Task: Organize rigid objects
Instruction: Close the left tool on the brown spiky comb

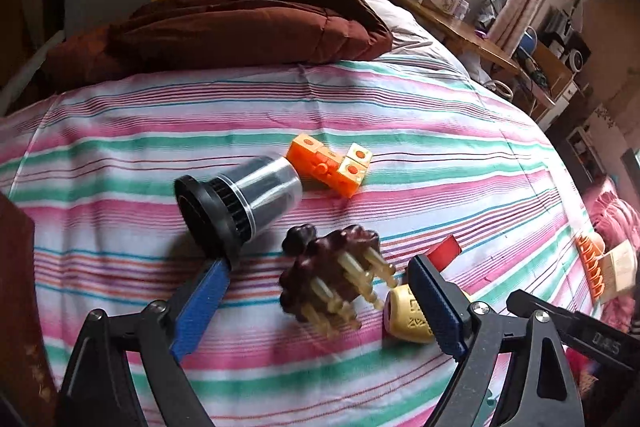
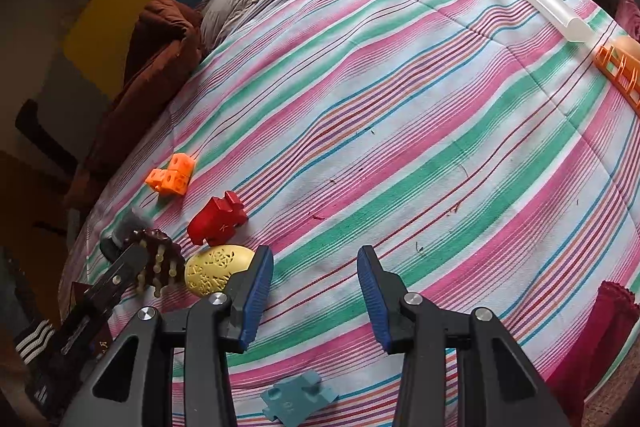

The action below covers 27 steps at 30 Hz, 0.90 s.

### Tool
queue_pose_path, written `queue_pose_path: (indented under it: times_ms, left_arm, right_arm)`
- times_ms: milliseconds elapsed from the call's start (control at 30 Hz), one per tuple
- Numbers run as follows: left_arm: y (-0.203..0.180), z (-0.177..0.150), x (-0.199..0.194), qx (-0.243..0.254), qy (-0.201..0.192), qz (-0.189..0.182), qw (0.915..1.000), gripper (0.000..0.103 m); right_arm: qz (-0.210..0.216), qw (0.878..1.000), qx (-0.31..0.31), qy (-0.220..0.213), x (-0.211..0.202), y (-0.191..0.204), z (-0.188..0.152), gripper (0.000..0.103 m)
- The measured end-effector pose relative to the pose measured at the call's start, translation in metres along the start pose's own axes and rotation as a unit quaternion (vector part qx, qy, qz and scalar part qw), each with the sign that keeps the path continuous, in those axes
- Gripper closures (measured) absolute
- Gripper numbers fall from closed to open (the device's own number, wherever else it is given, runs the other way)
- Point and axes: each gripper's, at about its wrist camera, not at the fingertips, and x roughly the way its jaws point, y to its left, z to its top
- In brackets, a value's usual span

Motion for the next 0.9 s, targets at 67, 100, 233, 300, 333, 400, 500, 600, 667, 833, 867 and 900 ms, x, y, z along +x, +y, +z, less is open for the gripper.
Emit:
queue_pose_path:
  times_ms: [67, 100, 233, 300, 333, 400, 500, 600, 667, 833, 867, 900]
  left_arm:
    - [-0.003, 0.002, 0.004, 0.004, 0.000, -0.004, 1.0000, 0.013]
    - [-0.004, 0.002, 0.008, 0.008, 0.001, -0.004, 1.0000, 0.016]
    - [-0.006, -0.005, 0.014, 0.024, 0.012, -0.020, 0.9994, 0.041]
    - [-0.007, -0.012, 0.008, 0.038, 0.007, -0.025, 0.9989, 0.042]
    - [-0.004, -0.017, 0.004, 0.038, 0.005, -0.030, 0.9988, 0.042]
    - [0.002, -0.029, -0.005, 0.032, 0.002, -0.036, 0.9988, 0.042]
    - [0.010, -0.053, -0.024, 0.039, -0.009, -0.036, 0.9986, 0.042]
    - [0.015, -0.081, -0.042, 0.049, -0.010, -0.032, 0.9982, 0.043]
    - [0.018, -0.102, -0.057, 0.056, -0.019, -0.034, 0.9976, 0.043]
    - [0.019, -0.140, -0.082, 0.077, -0.027, -0.030, 0.9962, 0.043]
    - [0.020, -0.144, -0.085, 0.078, -0.028, -0.030, 0.9961, 0.043]
    - [0.020, -0.148, -0.087, 0.080, -0.028, -0.030, 0.9960, 0.043]
  right_arm:
    - [0.002, 1.000, -0.001, 0.001, 0.001, 0.001, -0.001, 0.059]
    - [0.002, 1.000, -0.002, 0.002, 0.002, 0.003, 0.000, 0.059]
    - [0.004, 1.000, -0.004, 0.002, 0.002, 0.003, -0.001, 0.059]
    - [0.006, 1.000, -0.003, 0.002, 0.002, 0.003, -0.001, 0.059]
    - [0.008, 1.000, -0.003, 0.002, 0.002, 0.003, -0.001, 0.059]
    - [0.010, 1.000, -0.008, 0.002, 0.001, 0.004, -0.002, 0.059]
    - [0.012, 1.000, -0.014, 0.007, 0.003, 0.006, -0.002, 0.059]
    - [0.021, 0.999, -0.024, 0.018, 0.006, 0.010, -0.005, 0.059]
    - [0.021, 0.999, -0.037, 0.025, 0.009, 0.016, -0.007, 0.059]
    - [0.023, 0.995, -0.088, 0.036, 0.014, 0.040, -0.015, 0.056]
    - [0.025, 0.994, -0.099, 0.035, 0.014, 0.045, -0.016, 0.049]
    - [0.027, 0.993, -0.105, 0.034, 0.013, 0.050, -0.017, 0.038]
